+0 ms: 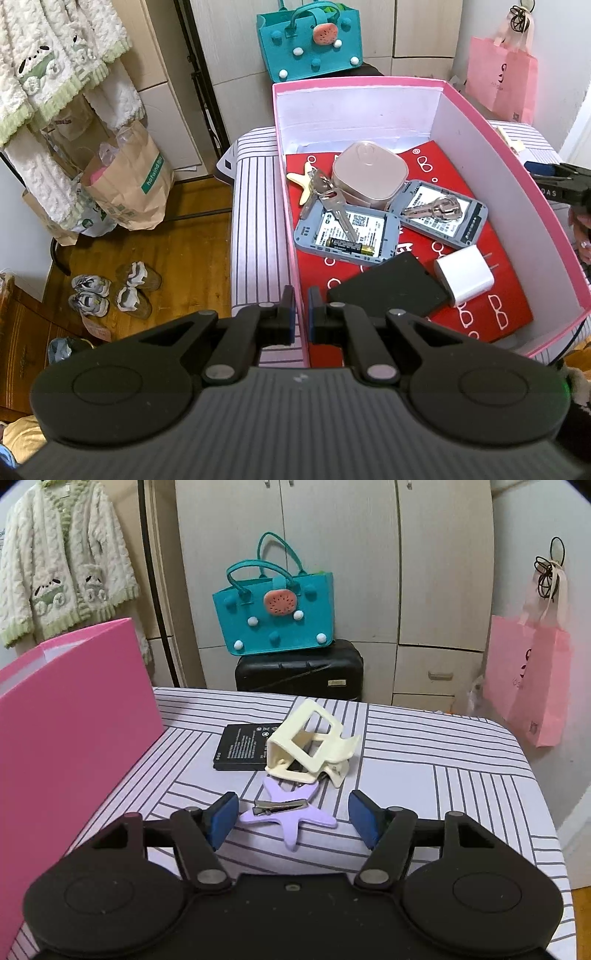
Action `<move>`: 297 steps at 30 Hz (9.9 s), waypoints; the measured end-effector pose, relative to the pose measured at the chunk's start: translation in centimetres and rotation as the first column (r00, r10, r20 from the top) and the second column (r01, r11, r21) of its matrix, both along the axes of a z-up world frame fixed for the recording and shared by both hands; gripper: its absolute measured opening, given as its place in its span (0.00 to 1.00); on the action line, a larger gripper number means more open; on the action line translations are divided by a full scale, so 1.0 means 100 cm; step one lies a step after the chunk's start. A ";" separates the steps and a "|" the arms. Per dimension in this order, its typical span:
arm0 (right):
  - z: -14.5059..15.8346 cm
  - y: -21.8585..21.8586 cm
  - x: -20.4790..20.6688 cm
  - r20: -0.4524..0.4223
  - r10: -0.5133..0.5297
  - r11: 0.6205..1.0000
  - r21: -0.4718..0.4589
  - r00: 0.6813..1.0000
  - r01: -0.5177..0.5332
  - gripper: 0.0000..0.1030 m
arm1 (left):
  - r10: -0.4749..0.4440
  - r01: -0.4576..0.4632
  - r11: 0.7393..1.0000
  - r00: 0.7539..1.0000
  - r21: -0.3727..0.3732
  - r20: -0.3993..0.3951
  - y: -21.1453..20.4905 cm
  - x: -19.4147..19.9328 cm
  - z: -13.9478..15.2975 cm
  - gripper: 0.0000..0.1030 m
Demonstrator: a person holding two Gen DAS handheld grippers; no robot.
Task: Organize rigid objects
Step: 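Grasp the purple star hair clip with the right tool, then carry the purple star clip with the right tool into the box and release, then grasp the cream plastic clip with the right tool and lift it, then carry the cream clip with the right tool into the box and release, then grasp the yellow AA battery with the right tool, then carry the battery with the right tool into the box and release, then grasp the black phone battery with the right tool and lift it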
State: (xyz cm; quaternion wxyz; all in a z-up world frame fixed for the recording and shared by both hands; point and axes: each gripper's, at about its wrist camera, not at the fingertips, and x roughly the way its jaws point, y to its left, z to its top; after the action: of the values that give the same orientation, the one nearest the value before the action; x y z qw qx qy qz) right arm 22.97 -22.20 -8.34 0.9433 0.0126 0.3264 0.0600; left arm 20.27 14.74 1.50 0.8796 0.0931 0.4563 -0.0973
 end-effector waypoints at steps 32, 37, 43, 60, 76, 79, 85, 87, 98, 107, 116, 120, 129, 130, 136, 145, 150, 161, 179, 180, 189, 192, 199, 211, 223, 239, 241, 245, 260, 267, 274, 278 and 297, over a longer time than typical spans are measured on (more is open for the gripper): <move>0.125 0.122 -0.050 0.117 0.512 0.858 -0.108 0.851 -0.502 0.57 | 0.020 -0.021 0.996 1.000 -0.091 -0.018 0.013 0.004 0.000 0.06; 0.112 0.151 -0.015 -0.006 0.568 0.805 -0.206 0.823 -0.557 0.57 | 0.025 -0.026 0.996 1.000 -0.091 -0.013 0.014 0.003 0.000 0.05; 0.100 0.176 0.012 -0.108 0.582 0.754 -0.297 0.806 -0.585 0.57 | 0.028 -0.030 0.994 0.999 -0.106 -0.014 0.018 0.004 0.001 0.06; 0.131 0.073 -0.003 0.153 0.424 0.905 -0.115 0.892 -0.410 0.75 | 0.032 -0.032 0.992 0.999 -0.124 -0.004 0.019 0.002 -0.001 0.06; 0.046 -0.049 0.021 -0.055 0.144 0.986 0.093 0.988 -0.139 0.70 | 0.064 -0.065 0.992 0.998 -0.111 -0.009 0.015 0.000 -0.001 0.06; 0.033 -0.045 0.024 -0.047 0.166 0.982 0.102 0.985 -0.160 0.71 | 0.072 -0.073 0.992 0.997 -0.107 -0.012 0.014 0.001 -0.001 0.06; 0.017 -0.039 0.042 -0.071 0.136 0.979 0.165 0.988 -0.123 0.72 | 0.072 -0.073 0.992 0.997 -0.100 -0.014 0.013 0.000 0.002 0.06; 0.014 -0.037 0.048 -0.076 0.127 0.975 0.192 0.989 -0.110 0.72 | 0.071 -0.072 0.991 0.997 -0.111 -0.010 0.016 0.000 0.005 0.05; 0.012 -0.036 0.045 -0.016 0.056 0.978 0.200 0.998 -0.051 0.58 | 0.037 -0.036 0.999 0.999 -0.021 0.014 0.004 -0.006 0.010 0.03; 0.047 -0.025 0.006 0.024 0.128 0.981 0.144 0.991 -0.131 0.58 | 0.019 -0.019 1.000 0.999 0.002 0.034 0.002 -0.010 0.014 0.03; 0.126 0.032 -0.042 0.098 0.366 0.904 0.199 0.925 -0.379 0.58 | -0.004 0.003 1.000 0.999 0.013 0.036 0.001 -0.011 0.014 0.03; 0.152 0.071 -0.055 0.108 0.520 0.823 0.202 0.847 -0.531 0.58 | -0.017 0.017 1.000 0.999 0.008 0.038 0.002 -0.010 0.013 0.04; 0.143 0.150 -0.046 -0.073 0.723 0.679 0.257 0.687 -0.687 0.58 | -0.016 0.017 1.000 0.999 -0.008 0.048 0.005 -0.013 0.013 0.04; 0.139 0.155 -0.043 -0.104 0.723 0.681 0.272 0.683 -0.680 0.58 | -0.017 0.017 1.000 0.999 -0.008 0.047 0.006 -0.013 0.013 0.04; 0.123 0.175 -0.037 -0.218 0.722 0.689 0.315 0.657 -0.652 0.58 | -0.020 0.020 1.000 0.999 -0.010 0.046 0.006 -0.013 0.014 0.04; 0.115 0.188 -0.035 -0.271 0.720 0.694 0.262 0.639 -0.670 0.64 | -0.029 0.030 1.000 0.999 -0.007 0.033 0.006 -0.012 0.015 0.04; 0.138 0.161 -0.040 -0.169 0.696 0.715 0.251 0.698 -0.652 0.65 | -0.036 0.036 0.999 0.999 -0.001 0.023 0.005 -0.012 0.017 0.04; 0.148 0.080 -0.056 0.025 0.473 0.881 0.015 0.881 -0.473 0.71 | -0.039 0.039 0.999 0.999 -0.012 -0.029 0.007 -0.005 0.020 0.05; 0.053 0.008 -0.008 -0.043 0.253 0.967 0.014 0.966 -0.253 0.70 | -0.042 0.033 0.997 0.989 -0.068 -0.139 0.017 0.010 0.022 0.05; 0.047 0.007 -0.004 -0.055 0.238 0.971 0.022 0.970 -0.237 0.70 | -0.043 0.033 0.997 0.989 -0.069 -0.145 0.017 0.011 0.022 0.05; 0.017 -0.020 0.026 -0.087 0.063 0.998 -0.013 0.994 -0.064 0.59 | -0.055 0.041 0.996 0.983 -0.077 -0.178 0.018 0.016 0.024 0.06; 0.013 -0.025 0.037 -0.104 0.045 0.999 0.023 0.994 -0.042 0.56 | -0.063 0.050 0.996 0.981 -0.075 -0.185 0.018 0.018 0.024 0.06; 0.012 -0.017 0.042 -0.097 0.017 0.999 -0.030 0.995 -0.020 0.11 | -0.092 0.080 0.994 0.979 -0.071 -0.184 0.018 0.019 0.024 0.06; 0.032 -0.018 0.016 -0.118 0.044 0.997 0.061 0.992 -0.037 0.11 | -0.129 0.114 0.989 0.973 -0.091 -0.190 0.021 0.022 0.024 0.07; 0.118 0.041 -0.028 -0.031 0.314 0.934 0.192 0.949 -0.303 0.11 | -0.123 0.108 0.990 0.976 -0.090 -0.180 0.021 0.025 0.019 0.09; 0.115 0.176 -0.002 -0.151 0.612 0.789 0.176 0.776 -0.588 0.11 | -0.083 0.074 0.994 0.989 -0.075 -0.125 0.018 0.019 0.016 0.08; 0.106 0.189 0.005 -0.202 0.601 0.800 0.151 0.774 -0.581 0.11 | -0.081 0.071 0.994 0.988 -0.081 -0.128 0.018 0.019 0.016 0.08; 0.096 0.195 0.012 -0.248 0.575 0.816 0.118 0.779 -0.565 0.13 | -0.070 0.059 0.994 0.990 -0.088 -0.123 0.018 0.018 0.017 0.08; 0.139 0.060 0.009 -0.067 0.317 0.935 0.191 0.946 -0.300 0.33 | -0.052 0.042 0.993 0.995 -0.115 -0.089 0.024 0.010 0.018 0.08; 0.105 0.008 0.021 -0.110 0.252 0.962 0.137 0.962 -0.236 0.33 | -0.027 0.016 0.990 0.997 -0.138 -0.075 0.027 0.009 0.019 0.08; 0.063 -0.009 0.033 -0.078 0.228 0.965 0.147 0.971 -0.215 0.65 | -0.014 0.005 0.992 0.998 -0.129 -0.069 0.024 0.008 0.019 0.09; 0.044 -0.004 0.037 -0.042 0.245 0.962 0.136 0.969 -0.237 0.70 | -0.011 0.002 0.991 0.997 -0.131 -0.070 0.023 0.007 0.019 0.08; 0.006 0.025 0.077 -0.080 0.120 0.992 -0.034 0.990 -0.123 0.76 | -0.013 0.008 0.995 0.999 -0.097 -0.051 0.018 0.009 0.015 0.09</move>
State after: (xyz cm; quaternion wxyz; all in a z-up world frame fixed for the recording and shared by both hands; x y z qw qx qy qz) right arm 30.64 -19.68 -7.77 0.9246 -0.0232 0.3640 0.1104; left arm 21.17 16.50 3.02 0.8704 0.0499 0.4733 -0.1263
